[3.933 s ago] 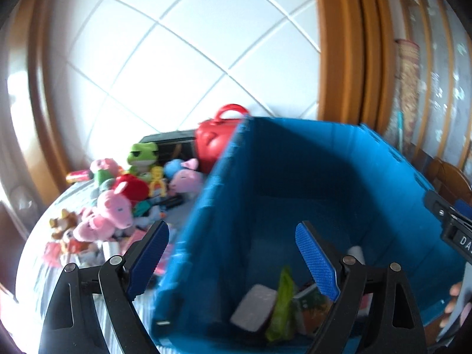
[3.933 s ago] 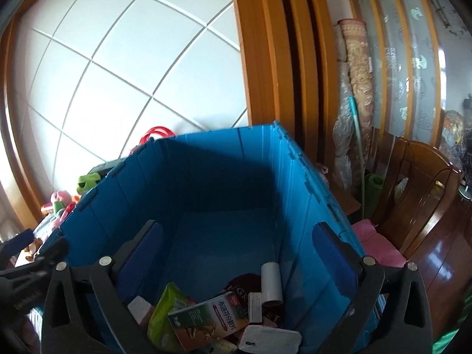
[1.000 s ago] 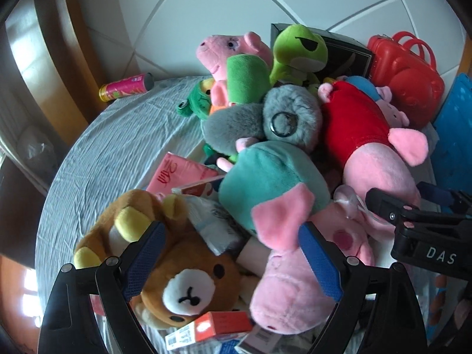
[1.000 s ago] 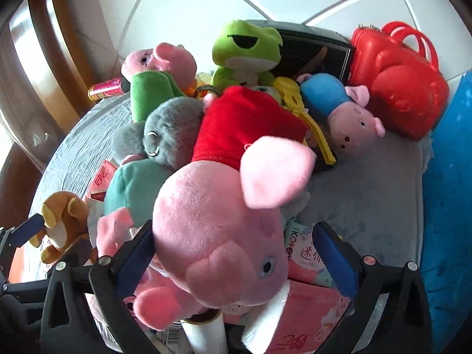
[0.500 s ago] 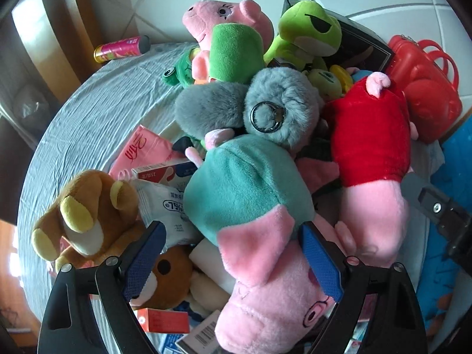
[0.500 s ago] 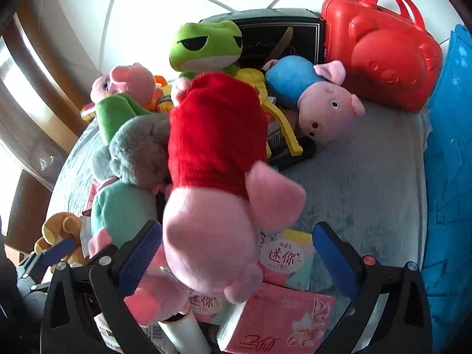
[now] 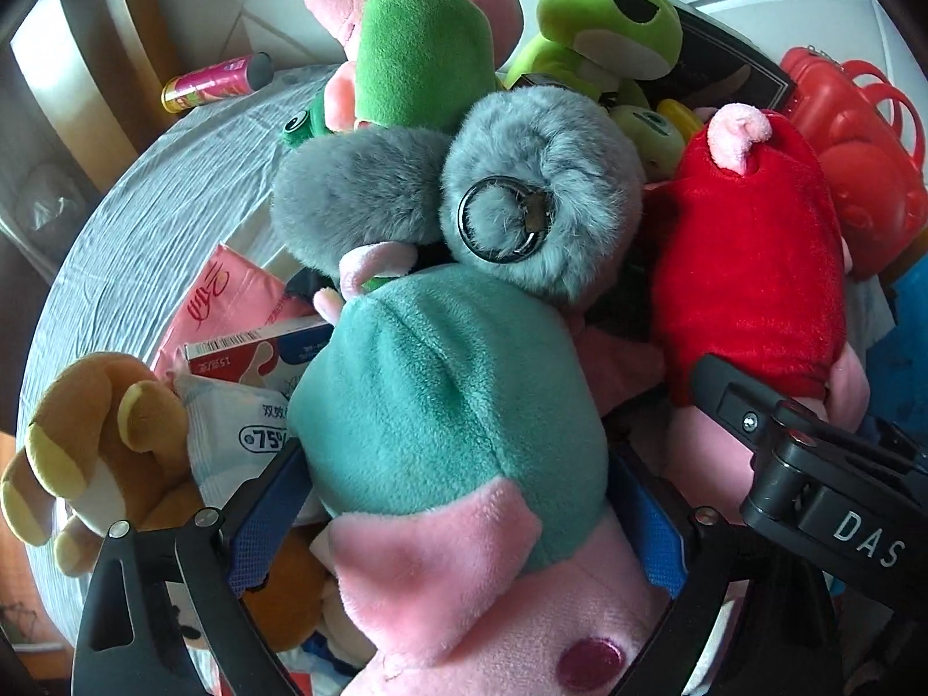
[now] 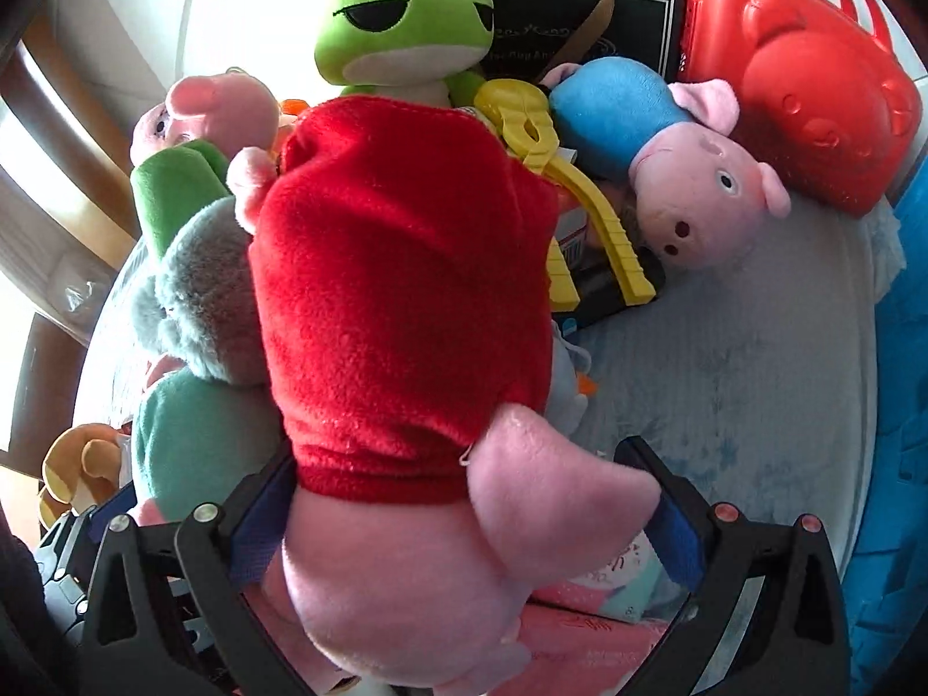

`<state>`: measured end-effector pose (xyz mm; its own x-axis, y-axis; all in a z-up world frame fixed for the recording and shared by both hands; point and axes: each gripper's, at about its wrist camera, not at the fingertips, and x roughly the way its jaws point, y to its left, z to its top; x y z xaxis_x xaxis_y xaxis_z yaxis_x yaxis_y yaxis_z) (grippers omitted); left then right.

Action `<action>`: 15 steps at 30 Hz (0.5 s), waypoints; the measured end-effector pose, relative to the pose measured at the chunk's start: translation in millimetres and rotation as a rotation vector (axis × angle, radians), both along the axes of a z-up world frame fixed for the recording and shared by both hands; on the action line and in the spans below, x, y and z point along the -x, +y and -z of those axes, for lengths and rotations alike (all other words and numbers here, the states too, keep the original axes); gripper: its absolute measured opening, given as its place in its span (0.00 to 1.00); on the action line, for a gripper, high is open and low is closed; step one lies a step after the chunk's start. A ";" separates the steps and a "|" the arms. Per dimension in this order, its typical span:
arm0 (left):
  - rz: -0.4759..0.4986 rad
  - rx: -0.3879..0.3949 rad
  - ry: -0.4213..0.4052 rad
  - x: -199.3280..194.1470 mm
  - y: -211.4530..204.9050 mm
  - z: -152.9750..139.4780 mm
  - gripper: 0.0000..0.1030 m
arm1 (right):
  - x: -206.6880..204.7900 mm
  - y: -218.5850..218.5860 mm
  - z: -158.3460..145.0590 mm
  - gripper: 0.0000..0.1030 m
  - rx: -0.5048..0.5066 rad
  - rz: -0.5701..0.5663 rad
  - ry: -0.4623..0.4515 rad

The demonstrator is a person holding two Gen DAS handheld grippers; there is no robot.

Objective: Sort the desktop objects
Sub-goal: 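Grasp the teal plush pig with the left tool while the right tool grasps the red plush pig, then lift both plush pigs with both tools and carry them over the crate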

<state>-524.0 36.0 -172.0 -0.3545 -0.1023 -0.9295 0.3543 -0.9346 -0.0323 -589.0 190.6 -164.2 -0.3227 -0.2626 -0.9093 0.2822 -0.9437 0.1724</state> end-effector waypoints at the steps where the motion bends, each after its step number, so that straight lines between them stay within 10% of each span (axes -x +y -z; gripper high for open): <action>1: 0.000 0.000 0.002 0.1 -0.5 -0.7 0.91 | 1.7 -1.4 2.1 1.00 0.001 -0.003 -0.003; 8: 0.029 0.025 0.027 -5.3 1.4 -7.9 0.83 | 6.5 -14.5 9.5 1.00 -0.015 -0.019 0.014; 15: 0.048 0.032 0.065 -17.6 3.3 -21.5 0.76 | -5.5 -11.5 -16.4 0.74 -0.002 -0.023 0.078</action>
<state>-506.3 39.3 -150.4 -0.4191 -0.1133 -0.9008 0.3072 -0.9514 -0.0232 -583.5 179.1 -147.8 -0.3860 -0.2687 -0.8825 0.3165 -0.9372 0.1469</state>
